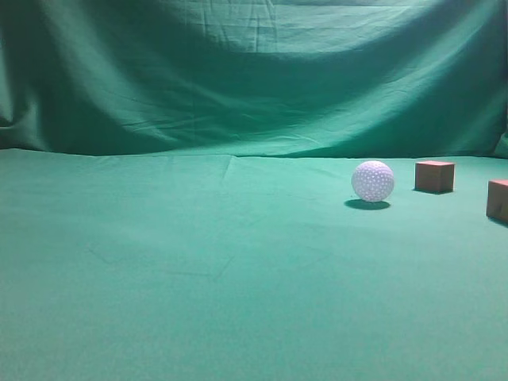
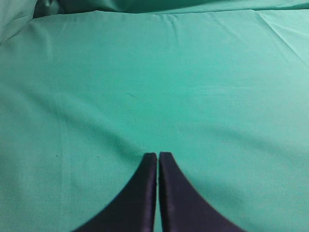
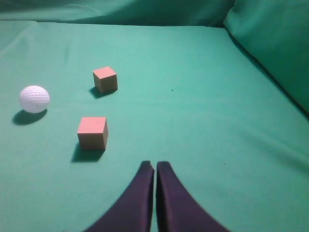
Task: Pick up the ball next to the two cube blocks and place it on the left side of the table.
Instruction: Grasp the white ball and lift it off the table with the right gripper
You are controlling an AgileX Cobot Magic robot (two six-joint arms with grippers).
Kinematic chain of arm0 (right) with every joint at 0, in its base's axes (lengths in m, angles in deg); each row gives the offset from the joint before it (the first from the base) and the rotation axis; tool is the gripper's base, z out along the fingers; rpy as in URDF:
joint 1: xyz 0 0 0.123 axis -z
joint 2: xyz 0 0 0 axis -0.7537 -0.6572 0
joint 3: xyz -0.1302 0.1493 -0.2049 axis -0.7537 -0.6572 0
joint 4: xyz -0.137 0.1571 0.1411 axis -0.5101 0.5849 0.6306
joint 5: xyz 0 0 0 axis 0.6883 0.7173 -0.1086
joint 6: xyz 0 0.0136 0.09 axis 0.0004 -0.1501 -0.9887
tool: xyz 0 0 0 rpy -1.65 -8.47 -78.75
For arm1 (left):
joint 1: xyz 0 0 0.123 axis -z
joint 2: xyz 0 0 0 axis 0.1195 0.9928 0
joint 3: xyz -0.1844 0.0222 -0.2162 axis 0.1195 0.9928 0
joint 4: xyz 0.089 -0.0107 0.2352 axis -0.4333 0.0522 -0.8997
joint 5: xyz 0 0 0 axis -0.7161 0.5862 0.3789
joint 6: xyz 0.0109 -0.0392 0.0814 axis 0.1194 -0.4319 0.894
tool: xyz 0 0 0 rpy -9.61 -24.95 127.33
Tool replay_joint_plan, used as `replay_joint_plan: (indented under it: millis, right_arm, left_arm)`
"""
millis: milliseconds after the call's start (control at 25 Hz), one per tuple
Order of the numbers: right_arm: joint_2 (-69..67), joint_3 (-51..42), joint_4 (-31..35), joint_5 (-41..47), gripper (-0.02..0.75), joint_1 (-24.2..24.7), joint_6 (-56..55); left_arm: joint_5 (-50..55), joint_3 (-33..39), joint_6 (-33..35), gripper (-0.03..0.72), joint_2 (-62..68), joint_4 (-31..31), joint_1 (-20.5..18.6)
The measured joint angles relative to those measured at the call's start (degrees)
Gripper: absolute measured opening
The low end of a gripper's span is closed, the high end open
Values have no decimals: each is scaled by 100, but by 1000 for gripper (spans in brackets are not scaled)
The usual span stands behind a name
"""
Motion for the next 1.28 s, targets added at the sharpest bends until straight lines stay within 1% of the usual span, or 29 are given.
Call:
replay_joint_plan:
  millis: [1000,1120,1280]
  right_arm:
    - [0,0,0,-58,0,0,0]
    - [0,-21,0,-461,0,0,-149]
    - [0,-30,0,-1666,0,0,-278]
  left_arm:
    - [0,0,0,0,0,0,0]
    - [0,0,0,0,0,0,0]
    - [0,0,0,0,0,0,0]
